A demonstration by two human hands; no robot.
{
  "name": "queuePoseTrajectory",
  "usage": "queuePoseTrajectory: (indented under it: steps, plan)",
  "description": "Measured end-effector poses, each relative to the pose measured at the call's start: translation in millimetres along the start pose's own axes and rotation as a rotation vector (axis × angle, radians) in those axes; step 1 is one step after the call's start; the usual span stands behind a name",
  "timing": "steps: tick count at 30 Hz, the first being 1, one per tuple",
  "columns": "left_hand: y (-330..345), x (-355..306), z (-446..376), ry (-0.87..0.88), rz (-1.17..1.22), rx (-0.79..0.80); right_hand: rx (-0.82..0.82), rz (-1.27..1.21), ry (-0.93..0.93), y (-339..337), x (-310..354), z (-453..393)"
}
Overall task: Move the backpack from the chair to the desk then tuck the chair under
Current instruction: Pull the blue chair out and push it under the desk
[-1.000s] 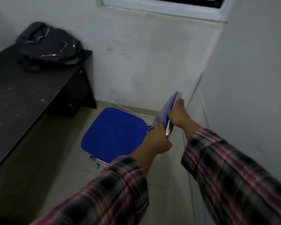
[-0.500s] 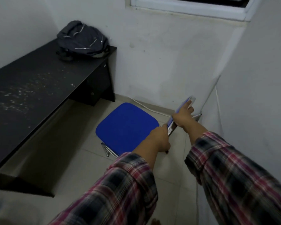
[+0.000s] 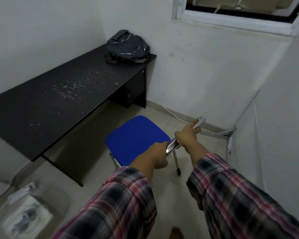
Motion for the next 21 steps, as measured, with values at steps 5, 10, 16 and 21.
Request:
queuePoseTrajectory:
  steps: [5,10,16,21]
  plan:
    - [-8.8,50.5,50.3,-0.063,0.050,-0.022,0.055,0.041,-0.005,48.3,16.7,49.2]
    - [-15.6,94.6,96.4,-0.146,0.127,-0.072,0.144,0.028,-0.056,88.7,34.1,94.7]
    - [-26.3,147.1,142.1,-0.254,0.052,-0.050,0.199,0.304,-0.181,127.1,33.4,132.5]
    - [-36.0,177.7,165.5,-0.334,-0.061,-0.070,0.055,0.601,-0.669,121.4,48.2,139.5]
Point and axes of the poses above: each hand's wrist, its own z-axis away from the middle knuckle, its own y-axis out of the palm, x = y × z, the point moved 8 cm from there along -z, towards the middle knuckle, and after that the axes turned 1 degree about -z, right-handed, at the moved point
